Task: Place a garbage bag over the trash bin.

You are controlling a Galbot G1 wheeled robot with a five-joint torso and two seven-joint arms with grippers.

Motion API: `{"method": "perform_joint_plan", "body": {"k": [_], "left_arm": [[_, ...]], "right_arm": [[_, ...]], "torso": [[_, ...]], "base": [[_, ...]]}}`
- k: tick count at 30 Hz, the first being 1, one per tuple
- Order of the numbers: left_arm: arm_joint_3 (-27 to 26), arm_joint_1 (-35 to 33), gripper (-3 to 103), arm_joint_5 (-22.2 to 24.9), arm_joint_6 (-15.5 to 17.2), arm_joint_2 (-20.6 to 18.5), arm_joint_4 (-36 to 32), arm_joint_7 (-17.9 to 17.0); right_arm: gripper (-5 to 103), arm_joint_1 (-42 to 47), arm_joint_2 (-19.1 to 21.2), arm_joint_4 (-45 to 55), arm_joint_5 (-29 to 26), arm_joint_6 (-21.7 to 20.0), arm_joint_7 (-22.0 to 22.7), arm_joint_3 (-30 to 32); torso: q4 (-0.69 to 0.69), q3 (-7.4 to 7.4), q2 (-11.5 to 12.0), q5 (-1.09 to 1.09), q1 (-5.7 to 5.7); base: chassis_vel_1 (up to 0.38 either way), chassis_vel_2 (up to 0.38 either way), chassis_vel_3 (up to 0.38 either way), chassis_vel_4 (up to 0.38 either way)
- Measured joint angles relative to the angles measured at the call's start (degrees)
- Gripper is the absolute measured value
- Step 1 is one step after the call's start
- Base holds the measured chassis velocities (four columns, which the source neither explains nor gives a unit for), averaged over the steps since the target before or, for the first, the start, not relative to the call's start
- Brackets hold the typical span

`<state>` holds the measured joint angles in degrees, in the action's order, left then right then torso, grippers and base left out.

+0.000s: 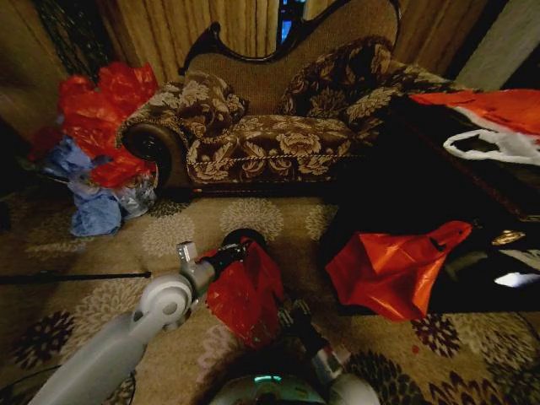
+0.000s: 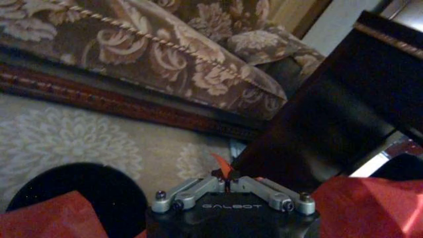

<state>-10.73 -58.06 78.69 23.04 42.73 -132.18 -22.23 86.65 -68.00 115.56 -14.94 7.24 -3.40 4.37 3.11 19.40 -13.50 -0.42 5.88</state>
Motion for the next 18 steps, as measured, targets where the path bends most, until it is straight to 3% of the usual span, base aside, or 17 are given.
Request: {"method": "perform_joint_plan", "body": {"k": [7, 18], "left_arm": [[0.3, 5.3, 0, 3.6, -0.3, -2.4, -0.7, 0.0], [5.7, 14.2, 0, 9.0, -1.1, -2.1, -0.4, -1.2]], "right_arm": [[1, -6.4, 1.1, -0.3, -3.9, -2.0, 2.9, -4.3], [0, -18.5, 1.6, -2.6, -9.2, -4.7, 5.5, -9.9]], "torso": [[0.00, 0.00, 0.0, -0.01, 0.00], [0.01, 0.01, 0.0, -0.01, 0.00]], "base": [[0.000, 0.000, 0.000, 0.000], [0.000, 0.000, 0.000, 0.000]]}}
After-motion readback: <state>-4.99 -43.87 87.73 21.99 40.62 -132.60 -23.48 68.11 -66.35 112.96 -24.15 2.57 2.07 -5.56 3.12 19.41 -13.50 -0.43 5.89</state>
